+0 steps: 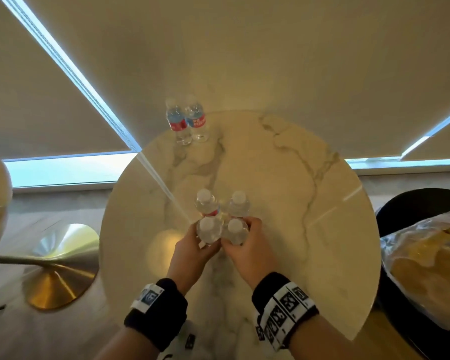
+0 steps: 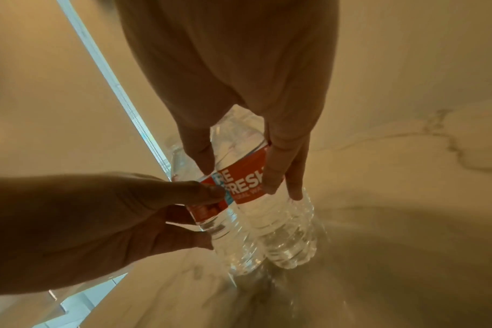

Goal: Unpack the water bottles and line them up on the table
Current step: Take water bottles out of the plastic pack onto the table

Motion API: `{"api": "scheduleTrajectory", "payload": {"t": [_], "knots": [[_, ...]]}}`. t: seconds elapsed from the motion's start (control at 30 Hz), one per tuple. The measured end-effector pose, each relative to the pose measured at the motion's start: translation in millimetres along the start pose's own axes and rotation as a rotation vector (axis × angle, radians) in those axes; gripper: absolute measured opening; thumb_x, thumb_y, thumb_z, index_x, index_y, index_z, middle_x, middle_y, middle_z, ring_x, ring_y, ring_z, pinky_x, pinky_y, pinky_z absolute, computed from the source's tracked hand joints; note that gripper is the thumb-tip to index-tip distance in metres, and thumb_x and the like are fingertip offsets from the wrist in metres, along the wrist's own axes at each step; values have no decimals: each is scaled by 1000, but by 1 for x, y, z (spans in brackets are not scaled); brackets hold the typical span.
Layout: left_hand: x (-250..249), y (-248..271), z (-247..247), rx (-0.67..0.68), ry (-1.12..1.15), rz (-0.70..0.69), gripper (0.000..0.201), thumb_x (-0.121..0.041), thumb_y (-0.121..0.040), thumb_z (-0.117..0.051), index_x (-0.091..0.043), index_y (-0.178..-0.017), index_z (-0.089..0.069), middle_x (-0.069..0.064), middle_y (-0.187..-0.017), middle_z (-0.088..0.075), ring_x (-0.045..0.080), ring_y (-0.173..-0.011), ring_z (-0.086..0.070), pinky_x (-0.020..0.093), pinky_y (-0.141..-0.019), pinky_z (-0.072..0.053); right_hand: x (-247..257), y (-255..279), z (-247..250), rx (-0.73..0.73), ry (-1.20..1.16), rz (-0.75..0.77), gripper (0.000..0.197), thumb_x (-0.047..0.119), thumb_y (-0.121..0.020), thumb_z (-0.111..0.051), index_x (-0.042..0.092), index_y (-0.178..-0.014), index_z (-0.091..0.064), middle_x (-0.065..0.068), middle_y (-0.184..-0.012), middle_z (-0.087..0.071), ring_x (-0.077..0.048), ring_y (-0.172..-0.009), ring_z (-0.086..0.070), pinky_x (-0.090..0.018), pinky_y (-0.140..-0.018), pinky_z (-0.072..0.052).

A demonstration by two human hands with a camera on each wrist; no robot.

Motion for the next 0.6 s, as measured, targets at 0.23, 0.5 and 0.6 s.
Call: {"api": "scheduleTrajectory", "payload": {"t": [0.23, 0.5, 0.6], "knots": [[22, 15, -3, 134, -277, 45, 45, -44, -84, -77, -31, -125, -64, -20, -100, -73, -1, -92, -68, 6, -68, -43, -16, 11, 16, 29, 21, -63, 94, 61, -58, -79, 25, -137, -44, 14, -126, -52, -12, -111, -59, -33, -97, -50], [-31, 54, -74, 354, -592, -231, 19, -44, -83, -76, -49, -70, -63, -21, -68, -68, -17, -77, -60, 7, -62, -42, -125, 67, 228, -531, -62, -241, 21, 39, -97, -53, 25, -88, -65, 9, -81, -72, -9, -80, -67, -26, -67, -49], [-103, 70, -152, 459, -519, -407, 18, -52, -85, -64, -36, -85, -72, -21, -76, -67, -12, -77, -60, 10, -68, -45, -183, 68, 308, -707, -89, -314, 25, 33, -97, -52, 15, -85, -65, -4, -80, -71, -25, -80, -66, -37, -71, -48]]}}
Point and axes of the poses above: each hand's wrist, its own y-axis away from the middle knuckle, its own z-axis out of the back of the hand, x = y × z, the point moved 7 cm from there along -y, towards the middle knuckle
